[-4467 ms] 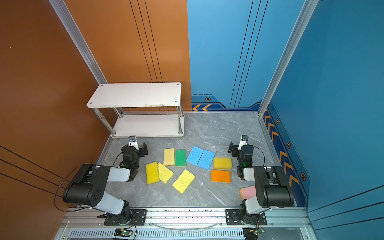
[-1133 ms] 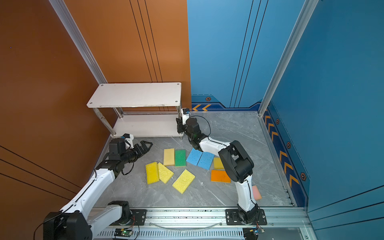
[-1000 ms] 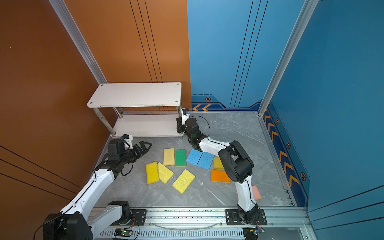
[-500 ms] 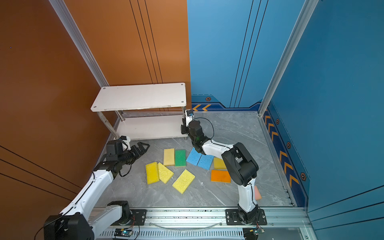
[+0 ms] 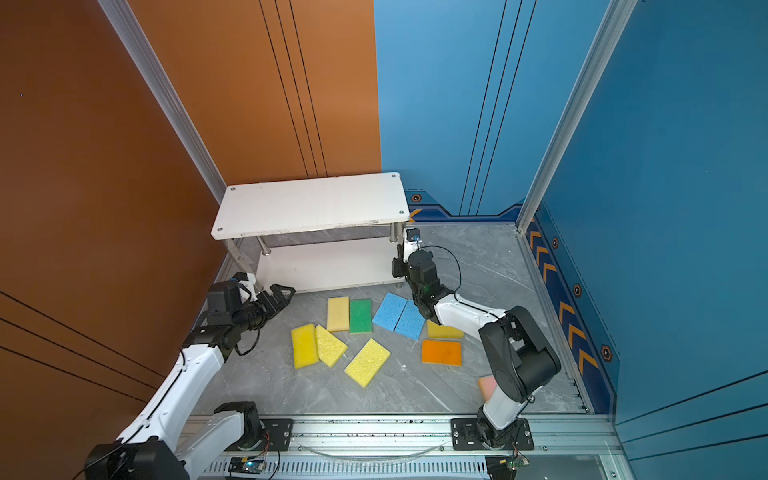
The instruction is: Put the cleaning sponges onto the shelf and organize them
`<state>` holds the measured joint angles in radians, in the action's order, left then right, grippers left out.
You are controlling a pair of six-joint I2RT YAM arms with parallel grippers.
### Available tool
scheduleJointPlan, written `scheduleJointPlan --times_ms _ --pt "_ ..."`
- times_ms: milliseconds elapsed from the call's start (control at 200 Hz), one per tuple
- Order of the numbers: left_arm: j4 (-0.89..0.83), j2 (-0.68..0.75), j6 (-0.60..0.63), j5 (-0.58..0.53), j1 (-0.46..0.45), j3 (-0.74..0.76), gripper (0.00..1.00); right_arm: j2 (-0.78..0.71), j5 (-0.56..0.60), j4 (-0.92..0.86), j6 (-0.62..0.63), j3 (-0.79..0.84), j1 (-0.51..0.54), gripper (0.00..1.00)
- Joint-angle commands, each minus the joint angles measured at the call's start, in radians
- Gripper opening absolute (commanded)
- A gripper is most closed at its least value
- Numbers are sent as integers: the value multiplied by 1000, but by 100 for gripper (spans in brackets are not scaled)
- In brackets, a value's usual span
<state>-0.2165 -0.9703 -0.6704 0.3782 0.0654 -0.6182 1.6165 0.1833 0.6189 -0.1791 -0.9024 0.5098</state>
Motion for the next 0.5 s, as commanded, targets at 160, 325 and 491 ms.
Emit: scheduleJointPlan --times_ms 160,325,491 --pt "79 -71 18 0 7 19 99 -233 44 15 -47 144 -125 13" --pt "126 -155 20 4 -5 -16 99 -317 32 -10 -68 215 -180 13" --pt "146 -248 27 3 -32 -77 100 -352 20 -16 -82 259 -214 13"
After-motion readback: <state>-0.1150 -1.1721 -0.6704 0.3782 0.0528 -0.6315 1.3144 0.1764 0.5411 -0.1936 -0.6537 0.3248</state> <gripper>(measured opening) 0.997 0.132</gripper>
